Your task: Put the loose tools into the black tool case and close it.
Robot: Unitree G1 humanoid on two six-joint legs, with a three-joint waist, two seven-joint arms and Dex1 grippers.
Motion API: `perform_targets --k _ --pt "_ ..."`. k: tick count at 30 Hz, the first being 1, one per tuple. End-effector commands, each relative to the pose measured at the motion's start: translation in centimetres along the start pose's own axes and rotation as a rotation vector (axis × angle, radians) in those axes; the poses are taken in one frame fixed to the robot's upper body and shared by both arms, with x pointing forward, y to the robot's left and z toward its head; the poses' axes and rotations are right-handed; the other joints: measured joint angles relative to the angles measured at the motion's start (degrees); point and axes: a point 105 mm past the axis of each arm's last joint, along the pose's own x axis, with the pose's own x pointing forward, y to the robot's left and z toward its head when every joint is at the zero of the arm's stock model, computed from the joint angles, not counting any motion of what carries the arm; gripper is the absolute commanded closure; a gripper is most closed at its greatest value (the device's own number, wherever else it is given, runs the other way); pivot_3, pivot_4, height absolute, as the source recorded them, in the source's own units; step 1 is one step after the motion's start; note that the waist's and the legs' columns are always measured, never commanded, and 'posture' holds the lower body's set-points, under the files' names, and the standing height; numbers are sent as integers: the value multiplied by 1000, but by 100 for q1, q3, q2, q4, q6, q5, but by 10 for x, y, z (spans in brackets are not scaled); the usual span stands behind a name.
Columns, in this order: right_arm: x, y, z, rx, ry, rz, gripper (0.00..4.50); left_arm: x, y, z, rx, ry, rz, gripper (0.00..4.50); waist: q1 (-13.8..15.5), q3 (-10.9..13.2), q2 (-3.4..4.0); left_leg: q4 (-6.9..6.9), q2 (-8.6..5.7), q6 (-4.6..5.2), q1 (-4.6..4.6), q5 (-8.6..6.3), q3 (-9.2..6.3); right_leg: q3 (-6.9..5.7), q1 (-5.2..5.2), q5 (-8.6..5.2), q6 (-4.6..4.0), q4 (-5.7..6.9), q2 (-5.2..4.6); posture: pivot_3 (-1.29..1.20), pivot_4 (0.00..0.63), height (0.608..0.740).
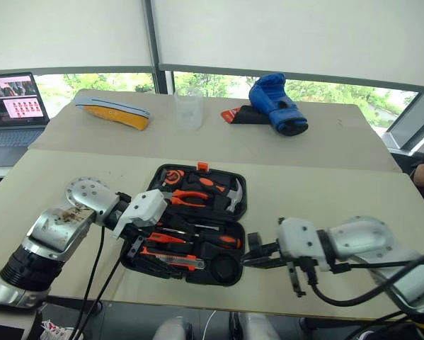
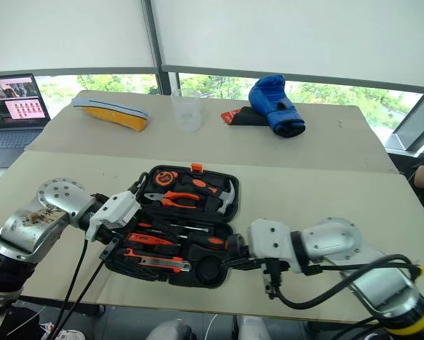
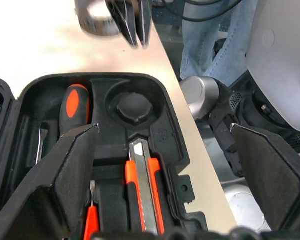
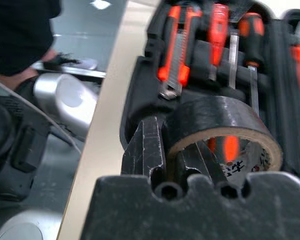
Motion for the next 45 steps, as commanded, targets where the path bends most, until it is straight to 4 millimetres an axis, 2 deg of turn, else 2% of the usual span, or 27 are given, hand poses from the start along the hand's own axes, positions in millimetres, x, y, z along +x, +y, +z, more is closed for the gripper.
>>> perform_targets --k 1,7,9,10,12,14,17,21,25,27,29,32,33,35,36,40,42,45 --pt "9 2 -2 -55 12 54 4469 -7 -3 6 26 25 19 0 -7 0 0 0 -2 4 -4 -2 0 -1 -3 -1 4 -2 -2 0 150 738" --pt "25 3 -15 -69 30 87 4469 -10 -7 4 16 40 32 0 -15 0 1 -1 -10 9 -12 -5 -1 -8 -9 -7 14 -4 -11 0 150 738" --pt "30 5 -16 -79 24 101 3691 -10 -8 5 14 42 36 0 -14 0 1 0 -10 8 -12 -5 -3 -11 -8 -8 13 -2 -11 0 150 738" --pt "32 6 -16 -82 20 105 3570 -10 -8 4 13 43 37 0 -15 0 1 0 -10 7 -12 -5 -3 -11 -8 -9 13 -1 -11 0 150 738" --pt "34 7 -17 -93 20 111 2910 -11 -8 4 11 46 40 0 -19 0 1 1 -11 5 -9 -3 1 -8 -7 -9 13 2 -11 0 150 738" --pt "33 9 -18 -102 22 116 2183 -11 -7 3 9 47 43 0 -15 -1 2 0 -10 3 -6 -3 1 -8 -5 -10 14 3 -11 0 150 738" --pt "25 13 -9 -103 -16 138 1228 -12 -5 1 10 50 49 0 -9 -1 2 -1 -10 3 -7 -3 -3 -12 -5 -14 13 3 -12 0 150 738" --pt "11 7 1 -86 -40 104 1228 -11 1 -3 11 50 71 0 -19 0 3 -2 -13 2 -11 -3 -8 -17 -7 -15 14 2 -14 0 150 738" --pt "-5 -7 4 -32 -56 -9 1228 -18 10 -12 -18 60 156 0 -22 0 3 1 -17 1 -8 -2 -6 -13 -4 -13 14 6 -17 0 150 738" --pt "-18 -16 4 33 -83 -98 1731 -30 19 -19 -46 59 264 0 -20 0 3 1 -17 -2 -3 0 -6 -11 -1 -13 14 9 -17 0 150 738" --pt "-34 -23 -2 99 -85 -201 2238 -52 26 -30 -109 56 402 494 -19 0 3 1 -14 -4 1 1 -5 -9 -1 -12 13 15 -16 0 150 738" --pt "-52 -25 -24 169 -32 -326 3373 -90 20 -60 -201 107 588 1545 -38 0 3 -2 -7 -4 2 1 -4 -9 -4 -13 10 16 -15 0 150 738" --pt "-55 -24 -33 187 -13 -349 3613 -99 17 -70 -227 132 633 1791 -46 0 3 -4 -4 -4 3 1 -2 -8 -5 -16 6 17 -14 0 150 738" --pt "-55 -22 -45 201 13 -370 4352 -110 10 -85 -258 164 682 2578 -48 0 3 -12 -3 -4 4 1 1 -9 -7 -16 6 11 -15 0 150 738" --pt "-53 -21 -50 204 21 -374 4500 -113 7 -91 -270 176 697 2952 -38 0 3 -12 -3 -3 3 0 3 -12 -8 -17 6 10 -17 0 150 738" --pt "-45 -26 -66 188 49 -396 4500 -115 3 -109 -276 226 721 4425 -7 1 3 -11 -5 -1 2 -1 13 -12 -7 -14 11 10 -25 0 150 738" --pt "-39 -28 -73 163 81 -386 4500 -106 1 -115 -274 232 686 4425 -4 0 3 -10 -6 -1 4 -1 17 -12 -6 -13 12 12 -28 0 150 738" --pt "-29 -31 -75 141 93 -370 4500 -83 9 -110 -268 156 628 4425 -4 0 4 -11 -8 -1 8 -1 26 -9 -6 -12 13 16 -31 0 150 738"
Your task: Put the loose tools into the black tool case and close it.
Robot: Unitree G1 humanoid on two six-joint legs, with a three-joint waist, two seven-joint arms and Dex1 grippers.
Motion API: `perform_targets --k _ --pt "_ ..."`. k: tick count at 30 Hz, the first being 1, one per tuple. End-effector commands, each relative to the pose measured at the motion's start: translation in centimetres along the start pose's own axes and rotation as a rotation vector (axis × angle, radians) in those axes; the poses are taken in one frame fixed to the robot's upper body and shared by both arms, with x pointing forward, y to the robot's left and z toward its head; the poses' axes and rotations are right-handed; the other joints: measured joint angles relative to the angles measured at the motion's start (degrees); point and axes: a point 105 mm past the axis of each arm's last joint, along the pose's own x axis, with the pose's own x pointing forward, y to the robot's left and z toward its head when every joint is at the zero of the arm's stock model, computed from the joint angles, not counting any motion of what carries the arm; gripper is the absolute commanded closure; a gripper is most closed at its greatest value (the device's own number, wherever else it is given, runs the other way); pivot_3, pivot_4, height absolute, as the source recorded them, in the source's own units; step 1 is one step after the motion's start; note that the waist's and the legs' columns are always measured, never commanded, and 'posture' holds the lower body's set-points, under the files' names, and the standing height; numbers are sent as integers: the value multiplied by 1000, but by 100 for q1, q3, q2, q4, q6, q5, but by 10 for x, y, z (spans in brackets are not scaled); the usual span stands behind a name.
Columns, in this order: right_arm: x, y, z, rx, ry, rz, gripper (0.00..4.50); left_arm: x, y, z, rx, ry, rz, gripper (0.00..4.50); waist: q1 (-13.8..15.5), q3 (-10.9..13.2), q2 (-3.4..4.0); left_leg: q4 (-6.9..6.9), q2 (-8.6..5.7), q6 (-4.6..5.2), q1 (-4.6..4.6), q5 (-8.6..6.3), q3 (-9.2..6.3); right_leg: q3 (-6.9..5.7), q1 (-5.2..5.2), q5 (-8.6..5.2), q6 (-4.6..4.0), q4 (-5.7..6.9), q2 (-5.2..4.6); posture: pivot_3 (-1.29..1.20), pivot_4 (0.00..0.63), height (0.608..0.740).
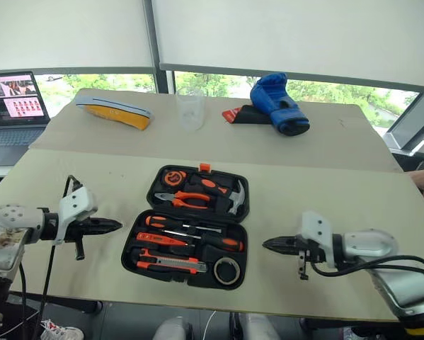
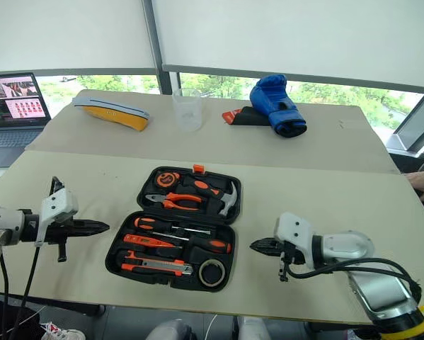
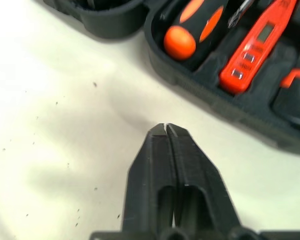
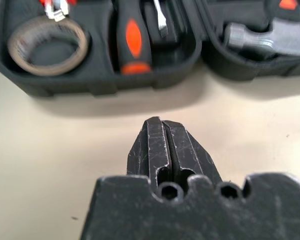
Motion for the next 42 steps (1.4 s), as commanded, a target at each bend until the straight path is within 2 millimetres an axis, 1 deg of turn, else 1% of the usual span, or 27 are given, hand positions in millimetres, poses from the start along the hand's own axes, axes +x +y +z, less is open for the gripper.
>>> perform_targets --k 1,5,7,9,13,18,23,26,29,31,33,34,35,36,37,38,39,41,42 --pt "9 -2 6 -72 -8 0 4500 23 -11 16 21 -75 -78 4425 0 0 0 0 0 0 5 0 3 1 1 0 0 4 0 0 150 738" --pt "14 1 5 -89 -4 10 4500 44 -27 32 90 -118 -170 4425 4 0 -1 0 -2 0 3 0 15 2 0 0 -3 10 2 0 150 738" --pt "11 2 8 -75 -19 9 4500 51 -36 40 106 -142 -219 4425 18 0 -1 0 -3 0 0 0 22 0 -1 1 -3 4 0 0 150 738" --pt "5 5 8 -61 -13 12 4500 56 -45 46 120 -154 -265 4425 25 0 -1 0 -4 3 -8 -2 23 -1 -2 3 1 -5 -2 0 150 738" --pt "-4 10 5 -46 9 12 4500 64 -50 54 133 -167 -289 4425 50 0 0 0 -5 8 -12 -5 21 -4 -2 3 4 -11 -4 0 150 738" --pt "-12 17 2 -21 23 -1 4500 73 -59 59 154 -172 -325 4425 60 0 0 1 -3 8 -13 -5 17 -2 -2 3 3 -11 0 0 150 738" --pt "-16 20 -3 -5 43 -18 4500 83 -59 59 173 -165 -331 4425 78 0 0 2 -8 10 -12 -5 9 3 0 4 7 -12 -1 0 150 738" --pt "-22 20 -12 -9 90 -34 4500 85 -56 56 194 -148 -324 4425 101 0 0 3 -14 14 -13 -5 5 8 1 6 12 -13 -2 0 150 738" --pt "-31 18 -20 -10 132 -56 4500 79 -48 54 192 -129 -300 4425 129 0 -1 4 -18 20 -12 -6 5 14 2 8 15 -14 -3 0 150 738" --pt "-49 7 -27 23 169 -123 4500 60 -32 40 138 -66 -236 4425 127 0 -1 4 -17 23 -12 -8 4 14 2 8 16 -15 -3 0 150 738" --pt "-63 -2 -32 58 193 -179 4500 41 -20 28 76 -23 -184 3914 106 0 -1 4 -16 24 -11 -9 4 16 1 8 16 -15 -2 0 150 738" --pt "-68 -6 -33 69 198 -201 4039 35 -15 25 26 -20 -161 3618 74 0 -1 4 -14 24 -9 -9 5 17 1 8 16 -14 -1 0 150 738" --pt "-72 -11 -33 93 194 -225 3923 29 -11 24 -28 -24 -139 3483 47 0 -1 4 -9 24 -5 -9 8 17 1 8 16 -14 0 0 150 738" --pt "-75 -15 -31 118 182 -247 3769 26 -7 25 -75 -35 -116 3053 24 0 -1 4 -6 24 -3 -9 9 18 2 7 17 -13 1 0 150 738" --pt "-77 -18 -30 136 173 -260 3350 24 -3 25 -107 -43 -102 2662 5 0 -1 4 -4 24 3 -9 10 19 5 7 17 -12 1 0 150 738" --pt "-78 -27 -25 179 133 -297 3024 24 5 31 -181 -81 -66 2315 -7 0 -1 4 -2 25 8 -9 12 20 7 5 19 -9 0 0 150 738" --pt "-78 -33 -21 208 104 -319 2669 24 10 35 -234 -107 -44 1897 -14 2 -3 4 -2 26 14 -10 15 25 9 -12 48 -8 0 0 150 738" --pt "-75 -56 -8 338 -2 -399 1954 31 25 48 -393 -168 1 1171 -13 8 -14 4 -5 28 20 -11 21 35 15 -9 63 -3 1 0 150 738" --pt "-70 -65 -3 395 -40 -411 1512 37 30 54 -456 -186 13 681 -14 10 -18 6 -8 32 20 -8 25 42 15 8 62 -4 1 0 150 738"
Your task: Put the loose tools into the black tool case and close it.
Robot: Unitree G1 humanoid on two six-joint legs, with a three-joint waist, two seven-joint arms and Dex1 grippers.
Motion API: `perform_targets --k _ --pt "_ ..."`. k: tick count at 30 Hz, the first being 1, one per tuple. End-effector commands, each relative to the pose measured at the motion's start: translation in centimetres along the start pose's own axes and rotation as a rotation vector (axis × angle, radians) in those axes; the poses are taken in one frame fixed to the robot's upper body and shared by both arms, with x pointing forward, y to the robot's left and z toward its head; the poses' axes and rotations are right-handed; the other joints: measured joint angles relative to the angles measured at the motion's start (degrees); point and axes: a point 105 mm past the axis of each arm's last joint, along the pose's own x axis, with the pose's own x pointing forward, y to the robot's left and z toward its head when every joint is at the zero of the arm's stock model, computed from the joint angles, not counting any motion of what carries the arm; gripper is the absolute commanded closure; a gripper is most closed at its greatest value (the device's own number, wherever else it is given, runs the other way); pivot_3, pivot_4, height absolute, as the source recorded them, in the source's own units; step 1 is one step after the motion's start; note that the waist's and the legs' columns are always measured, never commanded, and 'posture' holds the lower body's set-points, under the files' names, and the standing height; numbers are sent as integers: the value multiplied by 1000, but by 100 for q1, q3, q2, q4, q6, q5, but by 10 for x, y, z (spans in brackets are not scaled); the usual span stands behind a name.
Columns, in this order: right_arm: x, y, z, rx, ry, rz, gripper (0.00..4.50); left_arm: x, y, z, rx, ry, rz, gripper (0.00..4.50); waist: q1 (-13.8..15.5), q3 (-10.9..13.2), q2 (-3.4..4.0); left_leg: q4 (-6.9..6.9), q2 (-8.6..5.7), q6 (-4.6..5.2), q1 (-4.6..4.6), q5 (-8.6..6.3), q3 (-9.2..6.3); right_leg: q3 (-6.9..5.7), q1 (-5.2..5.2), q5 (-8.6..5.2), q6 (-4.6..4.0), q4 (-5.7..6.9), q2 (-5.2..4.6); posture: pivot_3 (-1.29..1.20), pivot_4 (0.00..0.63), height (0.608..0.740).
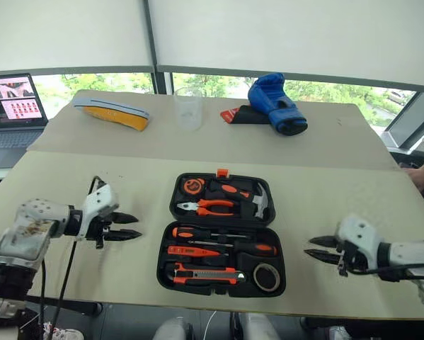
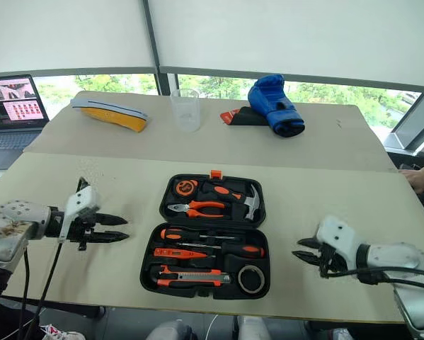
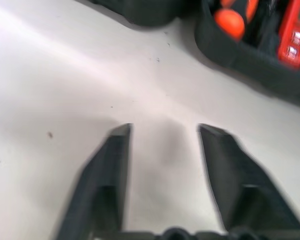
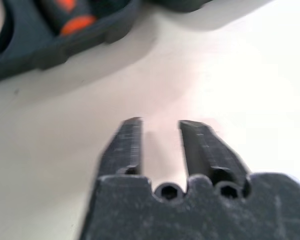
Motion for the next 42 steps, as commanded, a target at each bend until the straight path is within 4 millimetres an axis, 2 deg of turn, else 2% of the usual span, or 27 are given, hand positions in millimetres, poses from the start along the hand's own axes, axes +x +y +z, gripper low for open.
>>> perform_targets --k 1,2,4,6,9,12,16,17,18,19,20,27,29,30,34,39,42 --pt "11 -20 29 194 -104 -58 1189 10 13 30 -197 -104 59 275 -2 3 -6 0 -3 3 -3 5 1 3 1 11 -3 -4 0 0 150 738" --pt "18 -25 34 239 -115 -65 951 17 18 34 -256 -116 77 14 -2 3 -6 1 -7 5 -1 9 2 7 3 37 -29 -5 -1 0 150 738" --pt "33 -35 41 325 -123 -101 98 29 26 43 -338 -155 102 0 -9 1 -7 0 -14 9 0 14 3 12 5 51 -36 -7 -4 0 150 738" --pt "45 -44 46 426 -127 -122 98 40 26 52 -408 -170 86 0 -19 1 -7 0 -18 10 -1 16 4 16 4 54 -36 -8 -5 0 150 738" --pt "61 -48 46 478 -93 -126 98 54 20 58 -480 -157 46 0 -59 -1 -2 -1 -16 10 -20 17 4 12 -14 55 -36 -3 -3 0 150 738" --pt "76 -49 47 487 -63 -132 98 70 21 55 -489 -120 60 0 -96 -3 0 -6 -16 10 -53 17 -2 -4 -35 57 -30 5 -2 0 150 738" --pt "85 -45 49 463 -39 -114 98 80 19 51 -471 -91 60 0 -105 -5 6 -6 -43 9 -75 17 -3 -21 -58 59 -22 -2 -15 0 150 738" --pt "86 -43 49 461 -35 -106 300 81 19 50 -469 -88 58 517 -107 -5 6 -6 -44 9 -76 18 -3 -25 -57 59 -21 -2 -18 0 150 738" --pt "88 -41 50 454 -30 -99 578 82 19 50 -467 -88 58 697 -119 -6 6 -5 -43 8 -75 18 -2 -26 -54 59 -20 -3 -19 0 150 738" --pt "89 -40 50 449 -29 -95 852 82 20 49 -467 -87 58 1198 -129 -6 6 -5 -42 5 -72 19 -4 -25 -49 61 -18 -4 -19 0 150 738" --pt "89 -40 50 446 -29 -96 1048 83 20 50 -466 -88 58 1416 -133 -6 6 -5 -41 0 -69 21 -5 -26 -42 61 -17 -5 -19 0 150 738" --pt "89 -38 52 452 -43 -99 3625 86 16 53 -445 -93 36 4167 -108 -9 11 -4 -44 -17 -22 31 -7 -5 -7 61 -17 -8 -29 0 150 738" --pt "89 -39 53 453 -56 -110 4169 87 14 54 -435 -97 28 4500 -108 -10 12 -4 -46 -18 -9 32 -5 4 -3 61 -17 -2 -32 0 150 738" --pt "88 -40 57 449 -80 -119 4471 88 14 56 -416 -109 27 4500 -112 -10 12 -4 -45 -18 -4 32 -4 8 0 62 -17 0 -33 0 150 738" --pt "85 -45 73 407 -156 -149 4471 87 14 69 -331 -186 39 4500 -120 -9 12 -4 -46 -18 2 34 0 15 1 64 -19 6 -41 0 150 738" --pt "57 -71 127 285 -414 -335 4471 78 31 121 -53 -440 212 4500 -99 -7 13 -5 -62 -17 -30 54 1 4 -18 94 -13 1 -104 0 150 738" --pt "47 -70 131 150 -443 -388 4471 75 21 134 81 -496 193 4500 -104 -7 13 -4 -71 5 -96 85 7 -4 -76 132 -14 -15 -102 0 150 738"
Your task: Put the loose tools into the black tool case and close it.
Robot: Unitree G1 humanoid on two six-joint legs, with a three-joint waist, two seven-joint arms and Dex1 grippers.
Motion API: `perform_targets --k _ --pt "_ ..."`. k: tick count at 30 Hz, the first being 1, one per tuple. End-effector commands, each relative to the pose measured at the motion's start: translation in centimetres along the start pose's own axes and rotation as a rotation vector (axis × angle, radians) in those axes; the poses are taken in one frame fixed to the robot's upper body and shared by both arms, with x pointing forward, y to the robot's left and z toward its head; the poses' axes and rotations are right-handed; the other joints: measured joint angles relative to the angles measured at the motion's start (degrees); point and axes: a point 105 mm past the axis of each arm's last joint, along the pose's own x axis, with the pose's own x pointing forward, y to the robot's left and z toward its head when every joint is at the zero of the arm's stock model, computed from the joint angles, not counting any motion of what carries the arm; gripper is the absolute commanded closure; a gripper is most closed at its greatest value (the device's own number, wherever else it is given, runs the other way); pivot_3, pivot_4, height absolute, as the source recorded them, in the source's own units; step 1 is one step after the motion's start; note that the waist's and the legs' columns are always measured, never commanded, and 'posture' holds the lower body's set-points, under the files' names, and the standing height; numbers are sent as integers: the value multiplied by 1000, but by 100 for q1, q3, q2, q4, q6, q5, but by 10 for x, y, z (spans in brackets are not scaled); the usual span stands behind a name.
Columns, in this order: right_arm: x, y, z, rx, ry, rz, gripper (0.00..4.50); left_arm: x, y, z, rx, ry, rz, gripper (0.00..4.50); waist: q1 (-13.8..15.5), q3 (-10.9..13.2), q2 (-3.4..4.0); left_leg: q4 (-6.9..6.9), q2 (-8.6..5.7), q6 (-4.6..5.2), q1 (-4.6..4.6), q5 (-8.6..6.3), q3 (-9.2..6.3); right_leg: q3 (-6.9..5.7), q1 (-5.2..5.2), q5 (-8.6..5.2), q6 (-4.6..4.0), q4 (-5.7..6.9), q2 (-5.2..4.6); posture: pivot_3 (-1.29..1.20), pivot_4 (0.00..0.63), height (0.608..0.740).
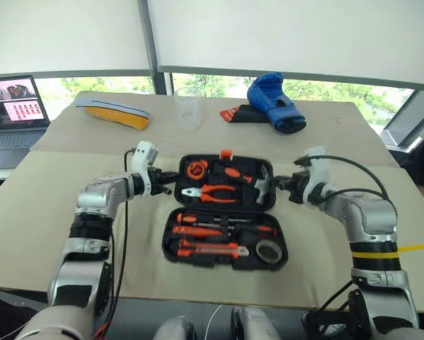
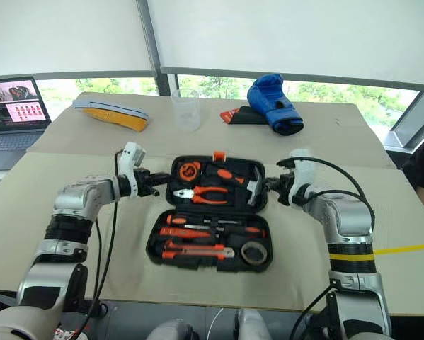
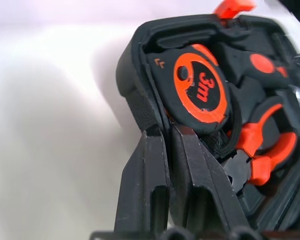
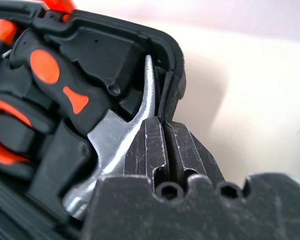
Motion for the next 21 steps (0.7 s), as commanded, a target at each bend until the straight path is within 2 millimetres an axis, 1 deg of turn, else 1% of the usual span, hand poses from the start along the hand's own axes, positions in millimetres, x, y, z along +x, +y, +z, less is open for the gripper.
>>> perform_targets --k 1,4,6,9,10,12,13,14,15,16,17,18,19,20,21 --pt "-22 8 51 -228 -236 -9 4471 -1 -22 38 228 -135 -90 4500 -3 0 0 0 -1 6 -5 7 5 -1 -7 0 0 2 2 0 150 738" --pt "-30 14 32 -324 -220 9 4471 -7 -37 25 342 -109 -159 4500 -21 -1 2 -14 5 8 -20 8 1 -19 -13 0 0 4 21 0 150 738" --pt "-34 18 17 -372 -203 18 4471 -14 -43 10 394 -75 -191 4500 -41 -1 2 -39 3 8 -19 8 3 -22 -13 -2 3 -11 25 0 150 738" --pt "-39 20 4 -405 -202 18 4471 -21 -46 0 411 -57 -196 4500 -43 -3 4 -81 0 8 1 8 10 -29 -10 -17 15 -26 23 0 150 738" --pt "-42 21 -4 -420 -201 13 4471 -25 -46 -6 411 -51 -189 4500 -43 -3 3 -84 0 8 4 8 10 -29 -4 -21 15 -29 23 0 150 738" --pt "-47 21 -15 -433 -200 3 4471 -31 -47 -12 415 -42 -180 4500 -40 -8 10 -89 3 8 17 8 11 -34 16 -23 14 -41 25 0 150 738" --pt "-50 20 -19 -441 -201 0 4471 -35 -47 -15 421 -37 -178 4500 -40 -11 11 -93 7 7 31 7 10 -46 42 -27 13 -57 26 0 150 738" --pt "-61 20 -23 -444 -203 12 4471 -44 -46 -17 401 -36 -169 4500 -41 -17 9 -98 9 5 52 6 10 -48 63 -33 14 -70 28 0 150 738" --pt "-72 22 -24 -441 -211 30 3783 -53 -45 -18 379 -34 -165 3737 -33 -20 10 -101 11 4 64 4 6 -47 73 -37 15 -91 28 0 150 738" --pt "-83 24 -23 -439 -216 53 3594 -62 -46 -18 361 -34 -160 3535 -29 -23 15 -104 12 4 71 3 -1 -41 76 -38 15 -90 25 0 150 738" --pt "-96 27 -23 -440 -211 80 3304 -71 -47 -18 348 -28 -155 3205 -29 -21 19 -107 11 5 74 3 -3 -37 77 -42 19 -88 24 0 150 738" --pt "-106 30 -22 -439 -208 106 2888 -77 -48 -18 341 -22 -152 2764 -31 -16 23 -107 12 6 72 3 -3 -33 72 -44 21 -84 23 0 150 738" --pt "-117 32 -21 -440 -195 133 2644 -84 -47 -19 330 -14 -138 2518 -31 -13 24 -101 12 8 58 3 -2 -29 59 -44 20 -83 23 0 150 738" --pt "-124 33 -21 -440 -184 150 2210 -89 -46 -19 321 -8 -127 2079 -29 -10 22 -97 12 8 49 4 -2 -28 55 -44 20 -83 21 0 150 738" --pt "-134 33 -24 -439 -140 185 1920 -98 -46 -21 292 8 -132 1800 -27 -8 22 -84 12 10 41 4 -2 -30 52 -43 21 -84 18 0 150 738"
